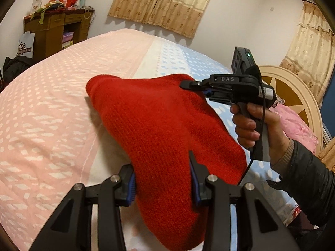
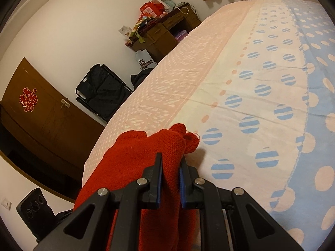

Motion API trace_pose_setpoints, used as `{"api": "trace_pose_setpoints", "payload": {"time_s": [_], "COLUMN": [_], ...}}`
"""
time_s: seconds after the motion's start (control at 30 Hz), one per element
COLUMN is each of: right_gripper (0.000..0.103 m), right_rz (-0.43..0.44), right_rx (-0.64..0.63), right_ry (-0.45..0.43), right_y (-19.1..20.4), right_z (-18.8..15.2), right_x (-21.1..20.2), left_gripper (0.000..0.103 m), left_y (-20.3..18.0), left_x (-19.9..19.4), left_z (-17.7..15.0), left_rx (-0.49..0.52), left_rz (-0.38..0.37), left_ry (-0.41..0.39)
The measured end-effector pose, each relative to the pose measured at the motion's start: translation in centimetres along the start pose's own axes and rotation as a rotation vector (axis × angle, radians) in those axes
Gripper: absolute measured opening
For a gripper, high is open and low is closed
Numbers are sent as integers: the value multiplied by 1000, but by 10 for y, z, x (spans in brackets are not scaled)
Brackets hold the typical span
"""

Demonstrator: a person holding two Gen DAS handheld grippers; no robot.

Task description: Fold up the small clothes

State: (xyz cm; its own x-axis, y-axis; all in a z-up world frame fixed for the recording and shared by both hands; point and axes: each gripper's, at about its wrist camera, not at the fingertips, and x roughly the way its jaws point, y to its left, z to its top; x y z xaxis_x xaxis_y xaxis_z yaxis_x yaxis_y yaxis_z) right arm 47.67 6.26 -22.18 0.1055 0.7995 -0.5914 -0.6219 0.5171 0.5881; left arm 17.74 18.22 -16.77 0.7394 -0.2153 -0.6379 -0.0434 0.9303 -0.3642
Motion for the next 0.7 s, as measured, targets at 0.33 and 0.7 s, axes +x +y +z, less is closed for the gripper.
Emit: {"api": "trace_pose_setpoints", "payload": {"time_s": [0.33,0.7], "right_gripper": [13,13], "right_rz": [-21,-94], "right_rx": [-18,-7], "right_ry": [21,79], "right_y": [10,3], "right_z": [2,0], "right_x": [18,41], "left_gripper": [42,42], "left_y": [5,15], "left_x": [3,9], "left_z": [-11,-19], "left_rx": [-27,-51], "left_rz": [1,-10], "left_ry": [15,18]}}
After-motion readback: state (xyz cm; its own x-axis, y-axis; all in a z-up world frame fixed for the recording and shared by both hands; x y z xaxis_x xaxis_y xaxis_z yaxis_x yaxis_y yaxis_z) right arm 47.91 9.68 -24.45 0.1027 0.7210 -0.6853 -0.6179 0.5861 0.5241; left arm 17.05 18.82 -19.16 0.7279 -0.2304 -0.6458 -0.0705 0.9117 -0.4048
